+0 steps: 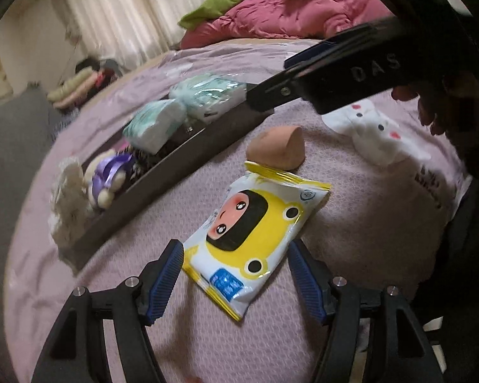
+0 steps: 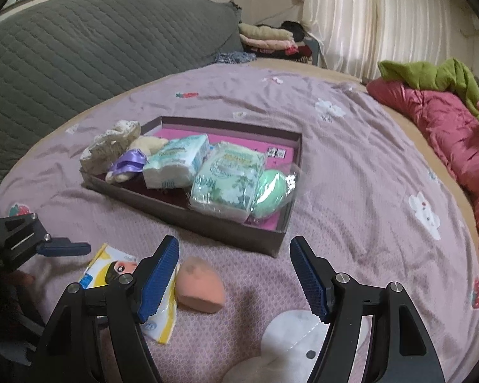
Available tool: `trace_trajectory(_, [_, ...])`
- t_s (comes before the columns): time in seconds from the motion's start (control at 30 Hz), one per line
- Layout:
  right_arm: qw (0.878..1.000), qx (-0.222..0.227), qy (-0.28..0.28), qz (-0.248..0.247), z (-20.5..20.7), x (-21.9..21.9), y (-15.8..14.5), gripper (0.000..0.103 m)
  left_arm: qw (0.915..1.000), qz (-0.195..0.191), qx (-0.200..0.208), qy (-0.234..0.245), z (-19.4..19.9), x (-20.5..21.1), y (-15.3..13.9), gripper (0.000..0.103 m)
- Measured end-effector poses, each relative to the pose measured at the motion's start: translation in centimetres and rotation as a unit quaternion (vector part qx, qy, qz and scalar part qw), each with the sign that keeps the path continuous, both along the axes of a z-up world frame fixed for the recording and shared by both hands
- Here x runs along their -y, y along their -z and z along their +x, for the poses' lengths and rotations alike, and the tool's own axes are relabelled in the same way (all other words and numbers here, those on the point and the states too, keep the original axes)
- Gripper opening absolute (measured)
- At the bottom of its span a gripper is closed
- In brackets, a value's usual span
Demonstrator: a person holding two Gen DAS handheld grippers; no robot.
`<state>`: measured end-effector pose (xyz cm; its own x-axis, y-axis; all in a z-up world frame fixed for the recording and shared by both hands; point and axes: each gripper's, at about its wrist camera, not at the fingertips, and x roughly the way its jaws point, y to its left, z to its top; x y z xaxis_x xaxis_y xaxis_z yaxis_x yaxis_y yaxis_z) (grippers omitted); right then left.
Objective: Organize soft objects
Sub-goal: 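Reach the left tool to the yellow wipes pack while the right tool reaches the pink sponge, then close the left tool on the yellow wipes pack while the right tool grasps the pink sponge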
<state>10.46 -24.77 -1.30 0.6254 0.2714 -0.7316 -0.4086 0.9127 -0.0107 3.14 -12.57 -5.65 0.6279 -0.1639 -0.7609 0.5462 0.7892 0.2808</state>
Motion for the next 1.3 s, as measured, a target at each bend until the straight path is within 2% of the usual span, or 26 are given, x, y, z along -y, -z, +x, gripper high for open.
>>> trace_trajectory(0.13, [1.0, -0.024, -0.011, -0.007, 0.2, -0.6, 1.1, 0.074, 0.9998, 0.01, 0.019, 0.006, 0.3, 0.7, 0.2, 0.069])
trace_trajectory(0.33, [0.997, -0.042, -0.017, -0.055, 0.6, -1.9, 3.3, 0.074, 0.9987, 0.026, 0.039, 0.021, 1.0, 1.4, 0.7, 0.069])
trace_trajectory(0.43, [0.998, -0.052, -0.009, -0.041, 1.2, -1.5, 3.9, 0.074, 0.9969, 0.045, 0.058, 0.029, 1.3, 2.0, 0.8, 0.069])
trace_trajectory(0.6, [0.998, -0.061, -0.019, -0.015, 1.8, -1.5, 3.9, 0.056, 0.9909, 0.081, 0.094, 0.052, 0.9, 3.3, 1.2, 0.066])
trace_trajectory(0.67, [0.997, -0.068, -0.028, -0.011, 1.9, -1.8, 3.9, 0.044, 0.9902, 0.084, 0.094, 0.062, 1.1, 3.6, 1.4, 0.062])
trace_trajectory(0.73, [0.997, -0.071, -0.029, -0.016, 2.1, -2.0, 4.0, 0.043, 0.991, 0.08, 0.083, 0.067, 1.5, 3.8, 1.7, 0.058])
trace_trajectory(0.87, [0.996, -0.086, -0.018, 0.009, 2.7, -1.4, 4.0, 0.043, 0.9926, 0.072, 0.068, 0.071, 2.2, 4.0, 1.9, 0.054])
trace_trajectory(1.17, [0.995, -0.093, -0.006, 0.025, 3.7, -1.1, 3.8, 0.043, 0.9899, 0.099, 0.064, 0.079, 3.4, 5.4, 3.0, 0.048])
trace_trajectory(1.3, [0.995, -0.097, -0.005, 0.028, 4.1, -1.0, 3.9, 0.043, 0.9931, 0.08, 0.05, 0.069, 4.0, 5.6, 3.1, 0.04])
